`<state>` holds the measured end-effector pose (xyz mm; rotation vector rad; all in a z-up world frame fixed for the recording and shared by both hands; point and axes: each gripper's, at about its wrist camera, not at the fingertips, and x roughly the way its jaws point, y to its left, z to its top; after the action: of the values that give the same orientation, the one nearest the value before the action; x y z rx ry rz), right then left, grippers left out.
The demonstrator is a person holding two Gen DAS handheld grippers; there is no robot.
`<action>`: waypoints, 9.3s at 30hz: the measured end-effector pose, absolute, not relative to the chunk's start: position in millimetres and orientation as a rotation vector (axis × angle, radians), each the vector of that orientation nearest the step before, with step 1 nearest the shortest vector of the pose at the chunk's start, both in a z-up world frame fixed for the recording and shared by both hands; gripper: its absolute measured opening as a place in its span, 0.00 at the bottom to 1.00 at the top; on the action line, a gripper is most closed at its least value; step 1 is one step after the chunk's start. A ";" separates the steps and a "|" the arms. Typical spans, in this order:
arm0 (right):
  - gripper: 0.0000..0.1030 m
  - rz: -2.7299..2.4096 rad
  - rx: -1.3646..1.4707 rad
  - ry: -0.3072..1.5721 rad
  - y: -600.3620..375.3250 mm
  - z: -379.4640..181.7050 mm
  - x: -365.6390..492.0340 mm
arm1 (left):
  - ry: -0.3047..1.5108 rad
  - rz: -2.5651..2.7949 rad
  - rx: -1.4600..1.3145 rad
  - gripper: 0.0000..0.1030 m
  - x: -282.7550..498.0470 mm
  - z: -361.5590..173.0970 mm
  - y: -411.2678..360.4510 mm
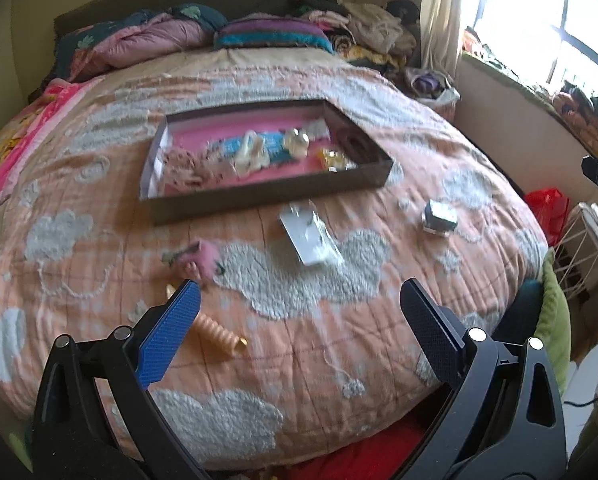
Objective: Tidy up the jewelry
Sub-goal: 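Grasp the spiral hair tie with the left tool while the right tool grasps the blue box, then carry the spiral tie with the left tool while the right tool carries the blue box to the tray, then release the spiral tie and the blue box into the tray, then grasp the pink fluffy clip with the left tool while the right tool grasps the white earring card, then carry the pink clip with the left tool while the right tool carries the earring card to the tray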
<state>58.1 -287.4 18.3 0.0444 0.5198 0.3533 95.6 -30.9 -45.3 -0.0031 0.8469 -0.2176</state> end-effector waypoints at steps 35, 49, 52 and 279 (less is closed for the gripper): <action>0.88 0.353 0.112 0.767 -287.6 -67.5 100.6 | 0.952 -0.096 -0.097 0.91 96.8 -97.6 -9.4; 0.88 0.296 0.233 0.905 -295.8 -105.1 156.8 | 0.953 -0.021 -0.173 0.91 107.5 -111.1 18.2; 0.88 0.272 0.255 0.916 -290.5 -110.1 173.7 | 0.947 -0.033 -0.226 0.91 108.8 -111.5 27.8; 0.32 0.368 0.146 0.600 -297.4 -1.7 92.2 | 0.702 -0.366 0.115 0.21 145.8 1.6 -68.9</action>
<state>92.2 -297.4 -1.7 0.1459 0.6000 0.3678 145.8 -68.9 1.6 0.1146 0.7018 -0.3657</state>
